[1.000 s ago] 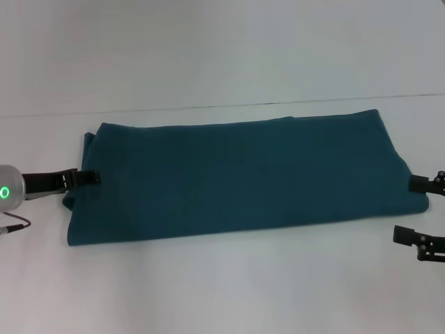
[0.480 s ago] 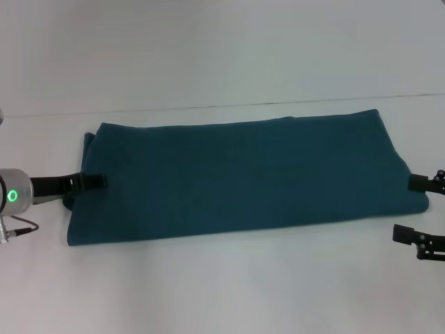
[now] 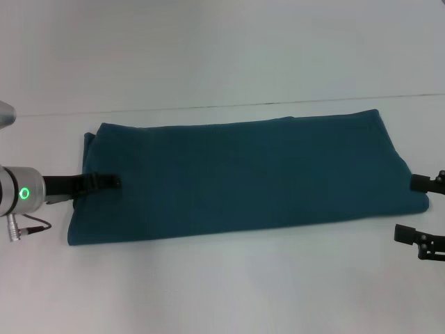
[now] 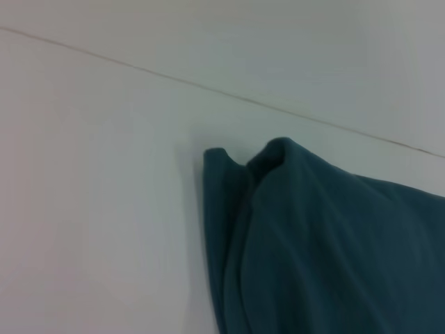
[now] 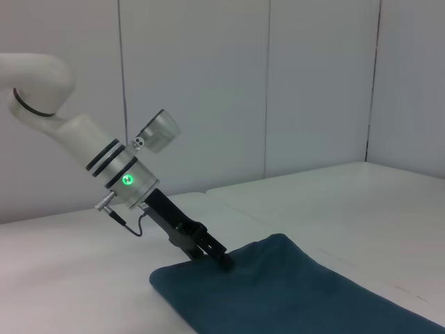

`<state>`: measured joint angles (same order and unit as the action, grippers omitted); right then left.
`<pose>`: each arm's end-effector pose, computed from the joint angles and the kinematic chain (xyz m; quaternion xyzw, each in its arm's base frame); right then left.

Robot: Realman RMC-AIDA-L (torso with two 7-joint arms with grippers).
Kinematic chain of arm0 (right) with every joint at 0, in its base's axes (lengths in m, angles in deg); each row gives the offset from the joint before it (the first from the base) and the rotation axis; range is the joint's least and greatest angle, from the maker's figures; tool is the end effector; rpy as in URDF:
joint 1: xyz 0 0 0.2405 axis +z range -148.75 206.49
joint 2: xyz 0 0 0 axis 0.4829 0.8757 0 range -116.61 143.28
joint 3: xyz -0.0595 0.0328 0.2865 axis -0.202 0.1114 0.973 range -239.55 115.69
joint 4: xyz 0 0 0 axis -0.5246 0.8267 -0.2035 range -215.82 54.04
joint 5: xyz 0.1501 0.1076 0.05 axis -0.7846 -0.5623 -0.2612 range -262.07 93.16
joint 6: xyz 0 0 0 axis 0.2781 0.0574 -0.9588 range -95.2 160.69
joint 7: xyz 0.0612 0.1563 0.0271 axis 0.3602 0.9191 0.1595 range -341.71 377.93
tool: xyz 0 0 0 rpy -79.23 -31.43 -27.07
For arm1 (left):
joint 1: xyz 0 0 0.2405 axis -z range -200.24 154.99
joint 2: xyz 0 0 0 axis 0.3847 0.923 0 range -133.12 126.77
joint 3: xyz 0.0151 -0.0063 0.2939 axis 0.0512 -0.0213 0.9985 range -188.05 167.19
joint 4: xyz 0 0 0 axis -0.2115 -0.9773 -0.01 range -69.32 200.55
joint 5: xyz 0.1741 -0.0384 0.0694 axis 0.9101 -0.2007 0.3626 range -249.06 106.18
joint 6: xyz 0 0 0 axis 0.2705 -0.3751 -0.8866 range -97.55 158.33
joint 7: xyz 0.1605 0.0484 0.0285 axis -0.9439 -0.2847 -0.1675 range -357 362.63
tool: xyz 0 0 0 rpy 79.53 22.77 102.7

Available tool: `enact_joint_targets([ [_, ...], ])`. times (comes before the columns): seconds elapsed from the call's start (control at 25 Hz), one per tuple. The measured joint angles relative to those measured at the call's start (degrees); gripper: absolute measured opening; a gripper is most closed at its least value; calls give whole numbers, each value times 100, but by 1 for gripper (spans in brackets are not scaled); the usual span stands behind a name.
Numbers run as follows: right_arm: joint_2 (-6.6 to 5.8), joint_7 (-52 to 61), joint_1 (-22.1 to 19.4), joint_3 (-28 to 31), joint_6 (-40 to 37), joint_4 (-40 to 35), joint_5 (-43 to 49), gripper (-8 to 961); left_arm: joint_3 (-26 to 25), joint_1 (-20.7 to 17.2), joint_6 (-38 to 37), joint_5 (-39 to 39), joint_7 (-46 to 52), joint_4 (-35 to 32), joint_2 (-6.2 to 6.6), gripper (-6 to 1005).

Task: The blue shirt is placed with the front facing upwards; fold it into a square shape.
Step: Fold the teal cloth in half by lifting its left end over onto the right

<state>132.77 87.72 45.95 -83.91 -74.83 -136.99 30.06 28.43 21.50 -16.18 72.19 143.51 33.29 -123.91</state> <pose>0.3161 0.2710 0.0455 -0.9238 0.1329 0.2574 0.2504 -0.3064 0.4472 -0.0556 -0.7294 -0.5956 -0.0995 0.3214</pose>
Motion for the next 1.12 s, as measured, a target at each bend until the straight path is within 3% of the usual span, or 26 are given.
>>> enact_joint_targets([
  [0.88, 0, 0, -8, -5, 79, 12, 0, 942, -19, 66, -429, -322, 37, -19, 27, 841],
  [1.12, 0, 0, -1, 0, 79, 11, 0, 942, -10, 71, -384, -306, 37, -5, 9, 788],
])
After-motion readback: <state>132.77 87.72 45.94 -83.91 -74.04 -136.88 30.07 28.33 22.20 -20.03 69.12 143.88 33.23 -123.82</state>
